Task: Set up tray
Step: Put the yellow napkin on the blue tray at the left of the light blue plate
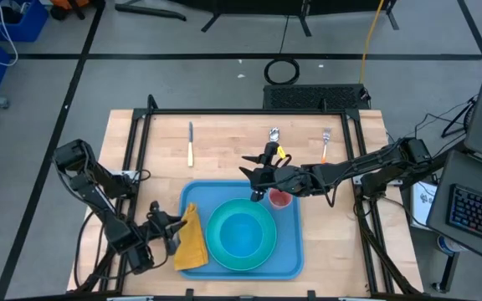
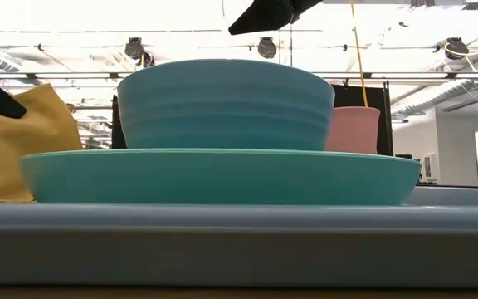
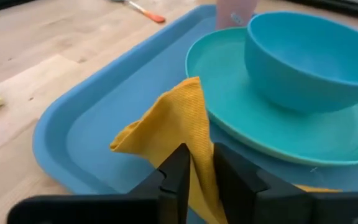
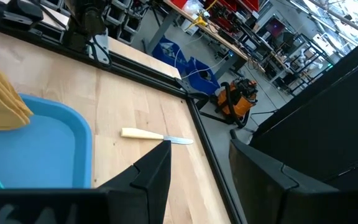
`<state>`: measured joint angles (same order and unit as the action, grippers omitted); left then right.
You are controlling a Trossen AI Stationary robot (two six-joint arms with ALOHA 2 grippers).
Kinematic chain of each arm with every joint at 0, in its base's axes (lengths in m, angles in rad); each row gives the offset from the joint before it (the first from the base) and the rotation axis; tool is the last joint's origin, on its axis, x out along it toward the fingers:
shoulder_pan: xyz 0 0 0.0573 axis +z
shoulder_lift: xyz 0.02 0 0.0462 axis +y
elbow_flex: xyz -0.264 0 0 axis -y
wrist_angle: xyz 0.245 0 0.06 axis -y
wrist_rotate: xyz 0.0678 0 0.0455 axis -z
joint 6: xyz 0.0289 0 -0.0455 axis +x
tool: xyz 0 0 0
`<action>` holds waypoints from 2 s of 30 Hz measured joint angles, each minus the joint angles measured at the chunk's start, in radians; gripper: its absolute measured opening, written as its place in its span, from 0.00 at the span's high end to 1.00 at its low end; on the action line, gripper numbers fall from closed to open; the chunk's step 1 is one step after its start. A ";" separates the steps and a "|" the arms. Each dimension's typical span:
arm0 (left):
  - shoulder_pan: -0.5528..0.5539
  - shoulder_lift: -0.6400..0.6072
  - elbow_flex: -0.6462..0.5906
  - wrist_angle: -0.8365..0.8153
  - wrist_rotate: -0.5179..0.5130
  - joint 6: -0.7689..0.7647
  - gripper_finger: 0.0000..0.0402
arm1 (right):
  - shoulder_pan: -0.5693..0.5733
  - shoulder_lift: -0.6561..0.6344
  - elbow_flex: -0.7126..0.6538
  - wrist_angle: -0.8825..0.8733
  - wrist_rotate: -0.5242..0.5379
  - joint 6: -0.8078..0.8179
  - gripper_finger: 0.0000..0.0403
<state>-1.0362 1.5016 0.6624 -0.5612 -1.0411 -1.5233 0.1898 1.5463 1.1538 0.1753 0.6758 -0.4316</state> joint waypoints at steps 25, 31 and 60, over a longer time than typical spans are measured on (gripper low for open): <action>0.055 0.001 0.000 -0.204 0.320 -0.036 0.79 | 0.000 0.000 0.000 0.000 0.000 0.000 0.63; 0.057 0.001 0.000 -0.208 0.352 -0.060 0.79 | 0.000 0.000 0.000 0.000 0.000 0.000 0.63; 0.251 0.001 0.002 -0.082 0.340 0.254 0.79 | 0.000 0.000 0.000 0.000 0.000 0.005 0.63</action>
<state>-0.7855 1.5021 0.6643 -0.6431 -0.7007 -1.2696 0.1894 1.5463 1.1538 0.1757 0.6754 -0.4271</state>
